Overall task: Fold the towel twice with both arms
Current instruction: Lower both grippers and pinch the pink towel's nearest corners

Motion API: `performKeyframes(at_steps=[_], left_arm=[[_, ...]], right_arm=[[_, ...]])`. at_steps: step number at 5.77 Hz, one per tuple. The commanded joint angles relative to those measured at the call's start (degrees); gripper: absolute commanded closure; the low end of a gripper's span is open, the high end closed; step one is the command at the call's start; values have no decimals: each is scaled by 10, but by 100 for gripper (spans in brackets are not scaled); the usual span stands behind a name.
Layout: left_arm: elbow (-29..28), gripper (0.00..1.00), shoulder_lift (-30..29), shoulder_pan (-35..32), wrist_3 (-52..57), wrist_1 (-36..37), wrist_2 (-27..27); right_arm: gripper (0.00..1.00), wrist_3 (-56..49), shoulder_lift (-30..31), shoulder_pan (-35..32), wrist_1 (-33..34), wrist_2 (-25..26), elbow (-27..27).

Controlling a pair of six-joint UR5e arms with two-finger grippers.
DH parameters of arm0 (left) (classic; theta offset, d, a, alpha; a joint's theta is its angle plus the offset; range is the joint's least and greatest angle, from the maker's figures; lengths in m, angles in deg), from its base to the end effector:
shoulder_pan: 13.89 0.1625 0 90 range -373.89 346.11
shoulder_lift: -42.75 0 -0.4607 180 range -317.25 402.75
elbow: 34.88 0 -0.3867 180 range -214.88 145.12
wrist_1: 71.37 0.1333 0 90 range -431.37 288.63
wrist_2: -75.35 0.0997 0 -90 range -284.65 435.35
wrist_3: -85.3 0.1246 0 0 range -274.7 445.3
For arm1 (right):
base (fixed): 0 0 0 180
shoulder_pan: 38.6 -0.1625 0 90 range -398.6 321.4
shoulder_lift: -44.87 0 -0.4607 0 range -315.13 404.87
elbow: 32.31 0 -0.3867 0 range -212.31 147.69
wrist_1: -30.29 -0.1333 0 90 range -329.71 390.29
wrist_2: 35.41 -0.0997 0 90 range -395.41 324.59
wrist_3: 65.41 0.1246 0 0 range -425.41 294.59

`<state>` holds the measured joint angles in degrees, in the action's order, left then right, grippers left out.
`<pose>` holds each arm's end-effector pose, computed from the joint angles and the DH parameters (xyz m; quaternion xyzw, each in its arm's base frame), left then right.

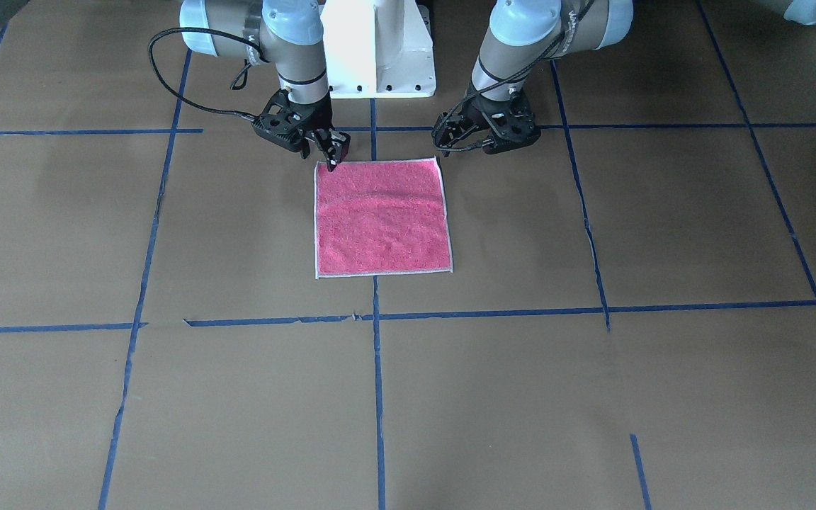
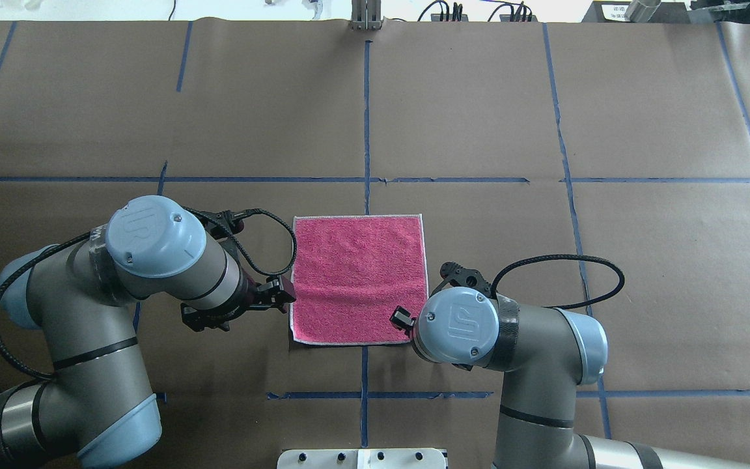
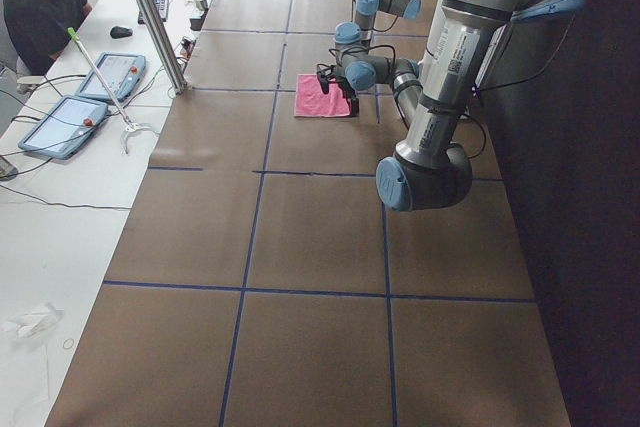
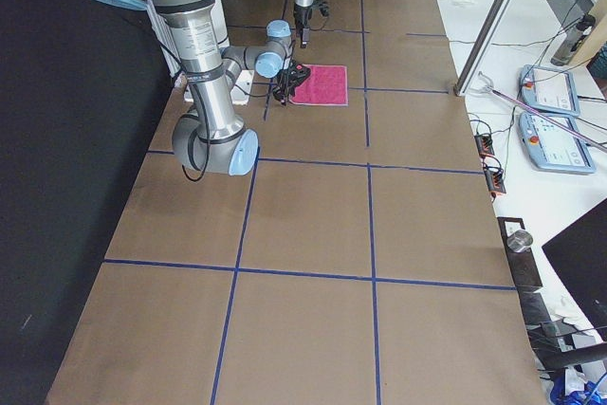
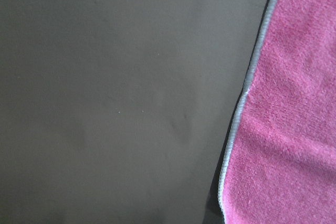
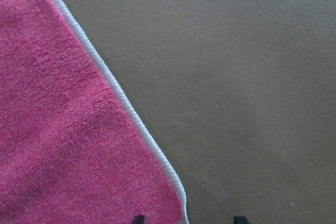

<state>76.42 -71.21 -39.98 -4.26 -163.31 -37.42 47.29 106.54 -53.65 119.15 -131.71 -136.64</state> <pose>0.5116 -0.3453 0.3137 -0.0860 0.4235 -0.1223 0.8935 -0.6070 -0.2871 0.3264 -0.0757 -0.3682 0.2803 0.8832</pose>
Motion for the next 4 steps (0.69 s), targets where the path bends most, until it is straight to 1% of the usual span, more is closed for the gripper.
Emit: performKeyframes(at_steps=[1, 2, 4], left_arm=[[0, 0, 0, 0, 0, 0, 0], [0, 0, 0, 0, 0, 0, 0], [3, 0, 0, 0, -10, 0, 0]], right_arm=[[62, 10, -1, -2, -1, 0, -3], [69, 11, -2, -9, 0, 0, -4], [67, 12, 1, -9, 0, 1, -3]])
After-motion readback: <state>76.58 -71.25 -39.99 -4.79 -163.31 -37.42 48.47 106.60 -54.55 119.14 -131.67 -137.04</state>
